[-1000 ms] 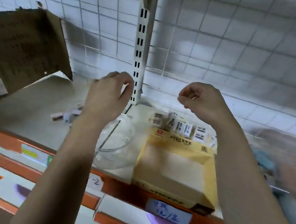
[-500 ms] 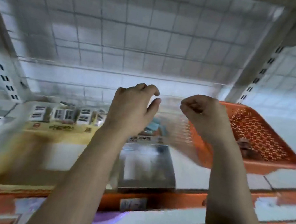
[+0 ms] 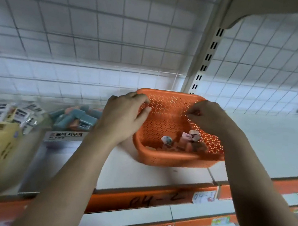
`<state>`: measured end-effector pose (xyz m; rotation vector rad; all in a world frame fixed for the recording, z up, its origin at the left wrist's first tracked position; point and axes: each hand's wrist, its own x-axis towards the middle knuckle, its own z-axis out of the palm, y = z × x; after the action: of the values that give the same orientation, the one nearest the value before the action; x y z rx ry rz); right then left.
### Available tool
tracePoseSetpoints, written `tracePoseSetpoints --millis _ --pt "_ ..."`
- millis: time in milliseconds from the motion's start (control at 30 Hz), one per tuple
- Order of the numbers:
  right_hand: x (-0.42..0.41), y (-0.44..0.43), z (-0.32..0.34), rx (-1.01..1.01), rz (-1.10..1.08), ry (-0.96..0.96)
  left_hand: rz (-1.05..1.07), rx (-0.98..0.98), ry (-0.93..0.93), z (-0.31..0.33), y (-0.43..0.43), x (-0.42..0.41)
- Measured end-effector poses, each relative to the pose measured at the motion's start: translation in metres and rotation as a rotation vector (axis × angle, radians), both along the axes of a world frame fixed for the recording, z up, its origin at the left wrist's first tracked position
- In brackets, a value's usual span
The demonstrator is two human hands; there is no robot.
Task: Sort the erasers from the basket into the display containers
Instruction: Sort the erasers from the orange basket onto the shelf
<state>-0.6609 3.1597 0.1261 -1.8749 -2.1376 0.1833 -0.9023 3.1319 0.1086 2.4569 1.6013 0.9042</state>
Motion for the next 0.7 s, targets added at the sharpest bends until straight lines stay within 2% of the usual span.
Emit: tracePoseSetpoints --millis 167,300,567,700 --pt "0.022 0.031 -0.03 -0.267 0.079 -0.316 0.0 0.005 0.003 0.001 0.006 0.021" --pt "0.025 0.036 -0.037 -0.291 0.118 -0.431 -0.027 0.002 0.002 0.004 0.011 0.032" --pt "0.03 0.038 -0.039 -0.303 0.156 -0.353 -0.11 -0.039 -0.028 0.005 0.025 0.045" --pt "0.035 0.032 -0.025 -0.133 0.11 -0.17 -0.239 -0.168 0.09 0.016 0.039 0.059"
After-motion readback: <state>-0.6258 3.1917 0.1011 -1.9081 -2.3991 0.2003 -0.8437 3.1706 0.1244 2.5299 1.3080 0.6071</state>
